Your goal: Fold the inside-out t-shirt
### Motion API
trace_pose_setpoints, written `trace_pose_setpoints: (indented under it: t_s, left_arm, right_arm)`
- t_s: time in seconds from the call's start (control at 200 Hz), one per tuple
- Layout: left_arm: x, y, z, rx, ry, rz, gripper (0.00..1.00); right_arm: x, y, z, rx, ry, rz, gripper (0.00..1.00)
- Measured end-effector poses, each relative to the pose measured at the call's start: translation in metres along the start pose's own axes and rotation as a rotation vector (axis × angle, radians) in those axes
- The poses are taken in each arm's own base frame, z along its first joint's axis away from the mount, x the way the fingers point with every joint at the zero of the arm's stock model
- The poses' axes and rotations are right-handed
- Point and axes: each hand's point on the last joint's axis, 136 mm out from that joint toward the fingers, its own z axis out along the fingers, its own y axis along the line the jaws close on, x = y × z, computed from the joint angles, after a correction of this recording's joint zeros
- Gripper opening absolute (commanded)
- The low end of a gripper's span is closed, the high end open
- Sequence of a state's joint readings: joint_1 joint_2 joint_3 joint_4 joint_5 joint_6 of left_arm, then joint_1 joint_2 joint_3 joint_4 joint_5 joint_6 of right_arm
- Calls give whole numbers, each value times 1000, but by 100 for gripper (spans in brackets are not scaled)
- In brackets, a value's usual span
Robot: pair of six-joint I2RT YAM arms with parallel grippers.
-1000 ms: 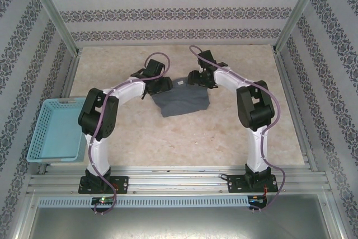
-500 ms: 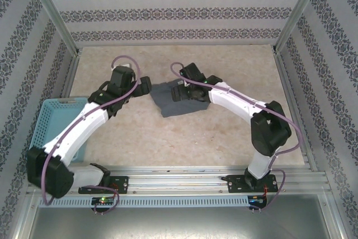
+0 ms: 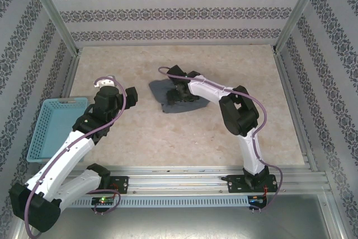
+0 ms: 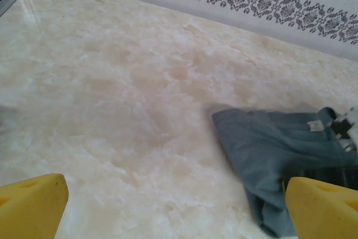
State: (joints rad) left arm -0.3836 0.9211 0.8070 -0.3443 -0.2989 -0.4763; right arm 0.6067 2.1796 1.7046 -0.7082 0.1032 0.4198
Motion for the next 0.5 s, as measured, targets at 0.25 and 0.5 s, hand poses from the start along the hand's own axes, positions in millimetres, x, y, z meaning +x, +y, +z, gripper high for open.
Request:
trace_pose_setpoints:
  t_s: [0.25, 0.5]
  left_arm:
    - [0, -1, 5, 9, -14, -6, 100]
    - [3, -2, 9, 11, -10, -2, 100]
  right_arm:
    - [-51, -99, 8, 66, 1, 156, 94]
    - [-75, -187, 12, 126, 21, 224, 94]
